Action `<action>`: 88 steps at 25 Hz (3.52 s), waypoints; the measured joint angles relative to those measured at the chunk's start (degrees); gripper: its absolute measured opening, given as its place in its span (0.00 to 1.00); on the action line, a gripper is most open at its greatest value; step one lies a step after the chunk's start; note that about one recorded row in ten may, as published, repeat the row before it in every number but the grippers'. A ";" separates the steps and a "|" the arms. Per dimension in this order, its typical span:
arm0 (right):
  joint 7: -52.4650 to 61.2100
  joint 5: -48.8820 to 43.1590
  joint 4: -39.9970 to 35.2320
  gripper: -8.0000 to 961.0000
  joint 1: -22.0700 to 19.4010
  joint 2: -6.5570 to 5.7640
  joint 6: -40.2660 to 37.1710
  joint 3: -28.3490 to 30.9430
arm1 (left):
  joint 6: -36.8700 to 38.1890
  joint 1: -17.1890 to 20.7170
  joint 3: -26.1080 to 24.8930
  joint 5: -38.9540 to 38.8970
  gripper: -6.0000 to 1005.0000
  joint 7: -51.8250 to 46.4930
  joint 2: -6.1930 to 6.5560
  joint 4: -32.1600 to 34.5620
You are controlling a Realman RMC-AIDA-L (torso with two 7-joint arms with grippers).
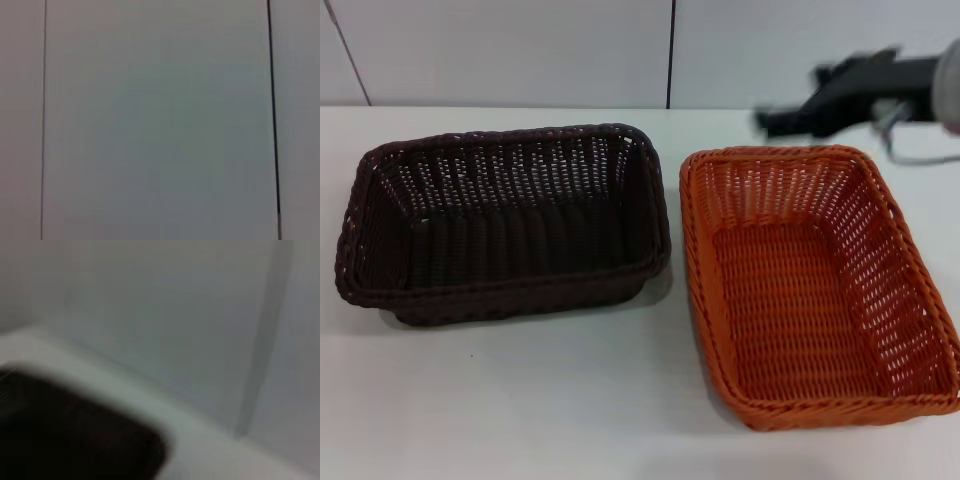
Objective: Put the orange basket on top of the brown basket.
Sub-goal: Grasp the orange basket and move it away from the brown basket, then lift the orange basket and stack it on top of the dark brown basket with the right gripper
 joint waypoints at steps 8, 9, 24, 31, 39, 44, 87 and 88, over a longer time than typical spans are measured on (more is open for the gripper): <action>-4.48 7.82 -7.33 0.84 8.42 1.85 -37.48 2.71 | 0.02 -2.12 -0.11 -0.37 0.79 -0.34 -0.04 5.76; -4.48 8.14 -7.59 0.84 8.64 1.82 -39.92 2.80 | -0.03 -2.36 -0.08 -0.43 0.79 -0.35 -0.05 6.22; -6.00 4.14 -3.25 0.83 9.65 1.89 -51.26 1.96 | -1.07 -4.46 -0.10 -0.67 0.79 -1.86 -0.13 9.03; -9.62 0.12 4.50 0.82 10.47 2.05 -47.52 -1.41 | -2.09 -5.03 -0.11 -1.19 0.79 -1.89 -0.12 9.86; -10.39 -0.85 10.08 0.82 11.55 2.09 -43.95 -6.06 | -2.65 -5.21 -0.10 -1.26 0.79 -2.07 -0.05 9.92; -10.32 -5.96 10.57 0.76 11.31 2.22 -42.26 -10.08 | -2.80 -5.26 -0.10 -1.32 0.79 -2.59 0.09 10.05; -13.99 -24.32 -8.52 0.17 14.46 2.34 -26.50 -21.97 | 0.19 -8.75 -0.62 -1.10 0.78 -2.61 0.35 15.81; -17.42 -24.39 -8.85 0.18 14.41 2.34 -25.36 -22.95 | 0.19 -8.79 -0.61 -1.10 0.78 -2.61 0.35 15.91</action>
